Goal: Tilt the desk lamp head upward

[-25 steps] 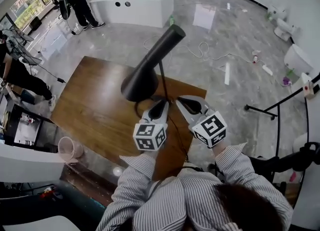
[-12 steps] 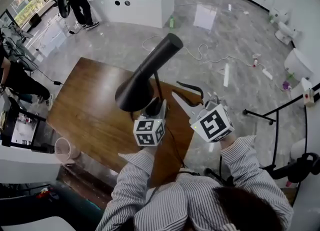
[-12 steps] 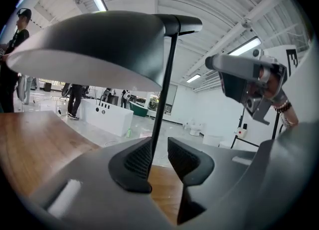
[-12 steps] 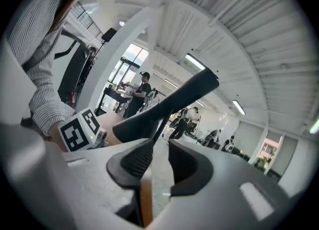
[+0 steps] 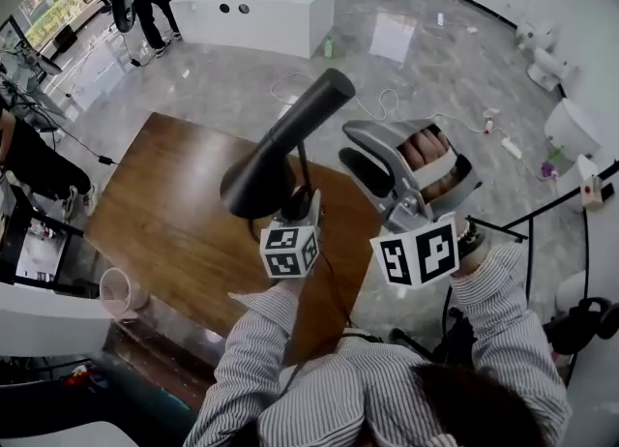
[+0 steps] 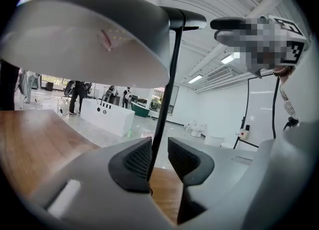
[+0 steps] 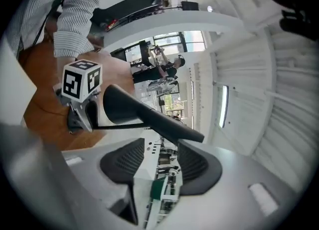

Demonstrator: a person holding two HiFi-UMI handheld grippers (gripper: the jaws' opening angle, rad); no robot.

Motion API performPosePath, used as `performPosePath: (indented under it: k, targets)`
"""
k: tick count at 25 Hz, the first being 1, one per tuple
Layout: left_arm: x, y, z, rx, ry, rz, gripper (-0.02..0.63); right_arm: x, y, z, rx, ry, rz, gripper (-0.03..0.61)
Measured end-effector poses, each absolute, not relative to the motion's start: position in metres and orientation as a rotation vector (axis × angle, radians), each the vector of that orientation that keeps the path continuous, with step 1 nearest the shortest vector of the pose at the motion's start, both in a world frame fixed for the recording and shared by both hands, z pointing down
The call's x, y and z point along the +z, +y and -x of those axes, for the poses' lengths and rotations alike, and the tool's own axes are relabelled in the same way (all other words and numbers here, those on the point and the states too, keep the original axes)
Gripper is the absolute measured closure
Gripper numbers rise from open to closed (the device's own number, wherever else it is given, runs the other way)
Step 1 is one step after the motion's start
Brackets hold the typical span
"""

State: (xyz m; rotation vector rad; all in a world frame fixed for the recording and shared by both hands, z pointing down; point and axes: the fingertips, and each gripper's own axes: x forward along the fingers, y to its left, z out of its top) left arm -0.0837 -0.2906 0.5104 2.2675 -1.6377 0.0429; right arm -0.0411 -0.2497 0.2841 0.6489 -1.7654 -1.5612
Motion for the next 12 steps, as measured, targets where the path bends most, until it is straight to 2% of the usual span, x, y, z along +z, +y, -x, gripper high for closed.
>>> performPosePath:
  k: [6,12]
  targets:
    - [0.51,-0.291,0.083,0.041,-1.636,-2.261,0.498,0.266,-0.255,0.054,-1.843,-1.379,-0.618,0.314]
    - [0.511,-0.292,0.081,0.035,-1.639,-2.253,0.497,0.262,-0.271,0.067,-1.958,-1.164,-0.585,0.296]
